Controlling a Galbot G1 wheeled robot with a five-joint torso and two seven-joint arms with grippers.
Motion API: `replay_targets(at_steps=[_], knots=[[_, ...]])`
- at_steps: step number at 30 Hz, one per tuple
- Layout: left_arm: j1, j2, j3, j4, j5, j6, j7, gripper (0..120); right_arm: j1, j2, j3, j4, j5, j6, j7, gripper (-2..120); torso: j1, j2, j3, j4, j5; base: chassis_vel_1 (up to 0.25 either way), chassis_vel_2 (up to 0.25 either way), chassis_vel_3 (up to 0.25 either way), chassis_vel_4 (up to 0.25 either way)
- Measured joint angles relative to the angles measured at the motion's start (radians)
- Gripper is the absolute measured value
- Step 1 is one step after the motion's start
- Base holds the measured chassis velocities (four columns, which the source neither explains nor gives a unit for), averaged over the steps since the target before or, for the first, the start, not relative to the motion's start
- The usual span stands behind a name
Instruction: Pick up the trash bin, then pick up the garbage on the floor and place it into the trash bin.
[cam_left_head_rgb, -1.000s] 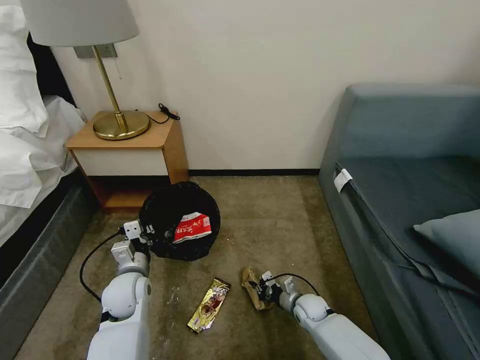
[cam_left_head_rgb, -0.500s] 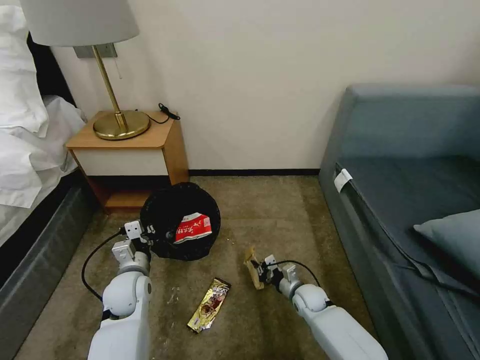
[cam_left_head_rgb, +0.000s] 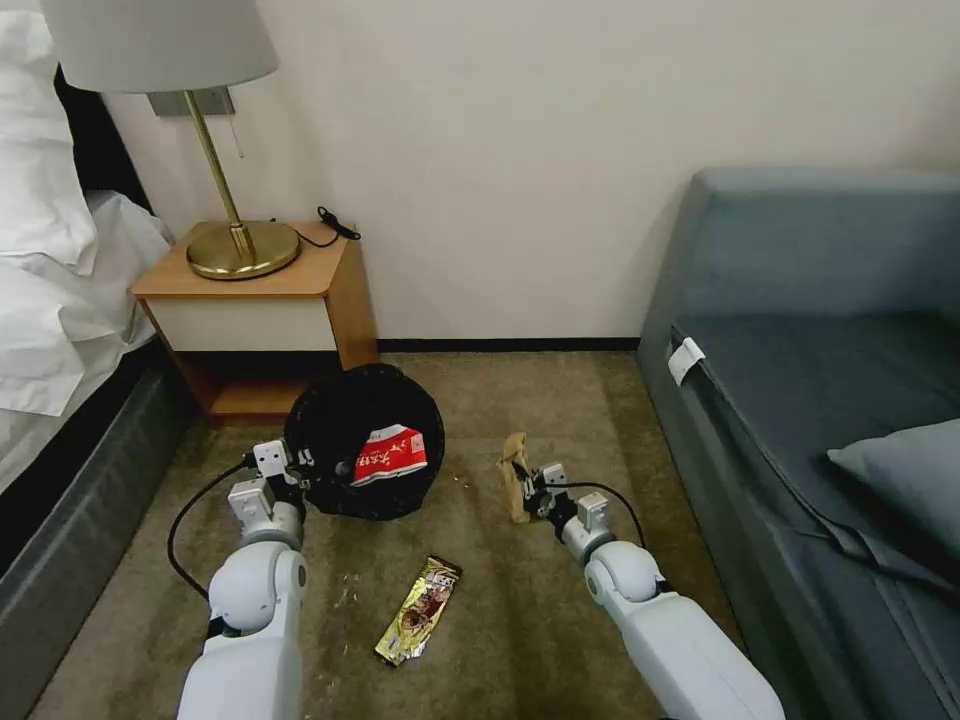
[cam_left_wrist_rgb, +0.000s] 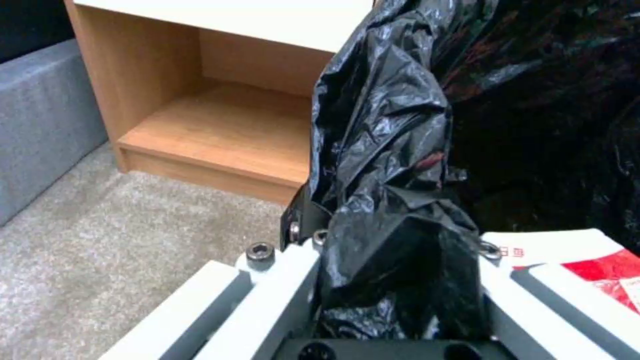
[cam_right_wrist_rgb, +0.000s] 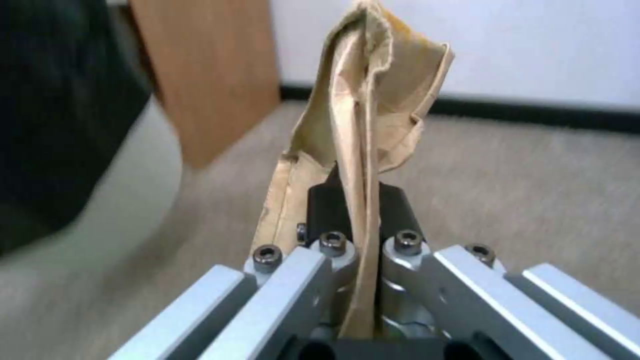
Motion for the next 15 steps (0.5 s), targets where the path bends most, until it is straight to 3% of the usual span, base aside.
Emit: replay_targets(at_steps=[15], knots=[[0.001,-0.006,0.009,0.004,0.01,0.0,0.001,1,0.056,-0.021,-0.102,0.269,0.03,0.005,0.123,0,0.0,0.0,0.0,0.0,-0.0001,0.0,0.0,0.0,0.0]])
